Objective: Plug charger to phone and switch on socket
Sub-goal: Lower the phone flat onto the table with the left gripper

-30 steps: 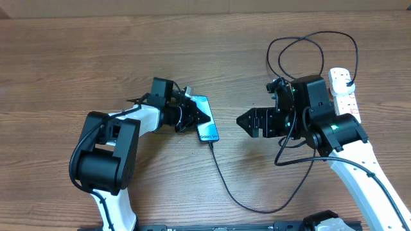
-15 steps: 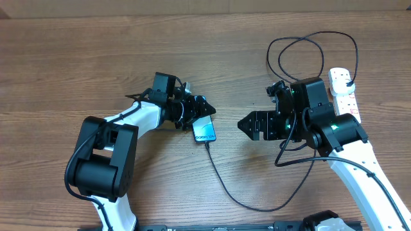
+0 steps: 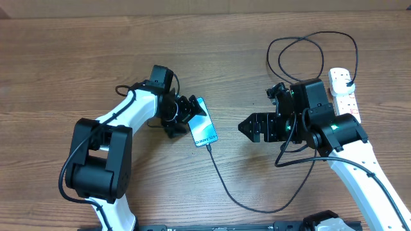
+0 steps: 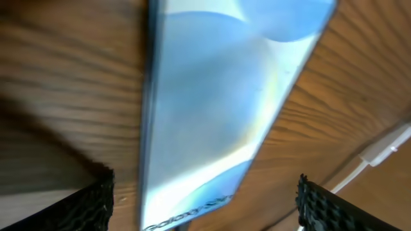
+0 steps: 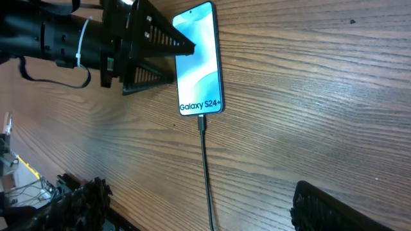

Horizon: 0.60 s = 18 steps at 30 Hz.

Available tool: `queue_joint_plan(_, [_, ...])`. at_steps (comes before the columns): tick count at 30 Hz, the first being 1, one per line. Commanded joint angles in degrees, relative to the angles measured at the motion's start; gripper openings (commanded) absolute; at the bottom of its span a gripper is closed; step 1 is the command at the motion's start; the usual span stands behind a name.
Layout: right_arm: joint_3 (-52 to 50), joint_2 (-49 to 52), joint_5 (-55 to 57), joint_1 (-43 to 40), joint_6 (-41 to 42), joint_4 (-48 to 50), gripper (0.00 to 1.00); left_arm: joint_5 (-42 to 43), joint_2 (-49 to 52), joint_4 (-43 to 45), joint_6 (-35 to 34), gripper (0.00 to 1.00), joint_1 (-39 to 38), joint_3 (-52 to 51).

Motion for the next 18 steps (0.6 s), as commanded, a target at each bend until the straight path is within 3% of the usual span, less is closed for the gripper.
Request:
queue_joint_plan(1, [0.33,-0.70,-1.07,0.11,-0.31,-0.96,0.90,-16.83,5.66,-2.54,0.20,0.95,0.70,-3.58])
queue_joint_plan(7, [0.33,-2.38,-1.53,0.11,-0.31,-2.23,0.91,-18.27,2.45,-12.09,7.17,0.95,0.74,1.84])
queue_joint_plan(9, [0.33,-3.56,-1.49,0.11,-0.28,-2.21,0.97,-21.03,-1.42,-15.63,8.35,0.95,0.66,4.13])
queue_joint_plan(13, [0.33,-7.15,1.99,0.11,-0.07,-3.10,1.00,-22.34,-16.28,-16.79,10.43,0.99,-0.20,5.84])
queue_joint_plan(18, [0.33,-13.05,5.60,0.11,-0.07,-4.87,1.00,-22.73,-35.01,-16.87,20.20,1.00,-4.87,5.84])
